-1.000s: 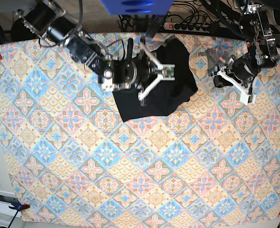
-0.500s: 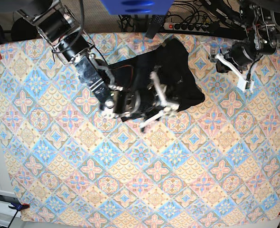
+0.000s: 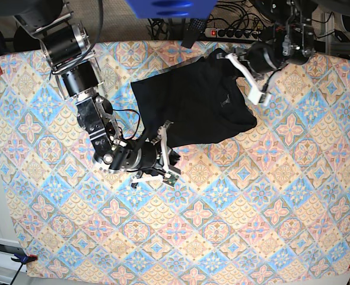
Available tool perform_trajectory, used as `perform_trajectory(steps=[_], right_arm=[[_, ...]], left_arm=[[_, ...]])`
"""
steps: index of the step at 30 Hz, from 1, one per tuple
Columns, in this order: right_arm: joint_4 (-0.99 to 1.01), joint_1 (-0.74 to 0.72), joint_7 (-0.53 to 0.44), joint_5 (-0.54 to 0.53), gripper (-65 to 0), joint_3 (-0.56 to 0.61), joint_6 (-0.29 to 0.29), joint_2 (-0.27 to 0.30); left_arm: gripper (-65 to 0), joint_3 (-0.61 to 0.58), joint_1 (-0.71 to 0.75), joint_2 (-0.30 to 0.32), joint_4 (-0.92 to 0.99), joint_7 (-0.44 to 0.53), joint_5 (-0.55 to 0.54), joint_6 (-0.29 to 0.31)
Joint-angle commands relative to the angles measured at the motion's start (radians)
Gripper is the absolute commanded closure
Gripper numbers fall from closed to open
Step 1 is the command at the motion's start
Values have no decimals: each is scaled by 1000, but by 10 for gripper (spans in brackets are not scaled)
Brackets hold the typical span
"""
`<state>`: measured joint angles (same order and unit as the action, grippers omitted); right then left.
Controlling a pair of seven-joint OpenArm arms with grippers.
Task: Fold the T-shirt properly
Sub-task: 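Grasp opposite sides of the bundle with both grippers and rotate it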
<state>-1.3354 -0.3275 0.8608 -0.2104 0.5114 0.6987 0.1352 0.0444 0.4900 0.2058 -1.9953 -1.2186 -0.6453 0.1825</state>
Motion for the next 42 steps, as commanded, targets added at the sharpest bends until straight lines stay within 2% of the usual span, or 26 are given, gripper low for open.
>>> perform_trajectory(steps=[1, 5, 9, 13, 17, 21, 25, 32, 37, 42], right_arm=[[4, -48, -25, -17, -51, -4, -1, -7], [113, -104, -28, -17, -51, -4, -1, -9], [228, -131, -79, -10, -51, -3, -1, -53], [362, -163, -140, 113, -51, -3, -1, -75], [442, -163, -157, 251, -51, -3, -1, -102], [445, -155, -151, 288, -51, -1, -1, -99], [396, -86, -108, 288, -51, -1, -1, -53], [158, 94, -36, 288, -50, -1, -1, 73], [-14, 233, 16, 288, -50, -3, -1, 116], [-164, 333, 53, 286, -49, -4, -1, 149]], left_arm=[[0, -10, 0, -10, 0, 10, 20, 2], [0, -67, -6, -39, 18, 50, 114, 2], [0, -130, -26, -44, 46, 92, 201, 2], [0, -171, -72, -44, 136, 95, 233, 1], [0, -169, -113, -38, 205, 96, 241, -2], [0, -174, -165, -6, 258, 102, 261, -4], [0, -176, -202, 24, 273, 150, 318, -4], [0, -177, -325, 31, 380, 158, 368, -2], [0, -177, -425, 31, 405, 182, 382, -2], [0, -226, -532, 28, 442, 201, 401, -2]])
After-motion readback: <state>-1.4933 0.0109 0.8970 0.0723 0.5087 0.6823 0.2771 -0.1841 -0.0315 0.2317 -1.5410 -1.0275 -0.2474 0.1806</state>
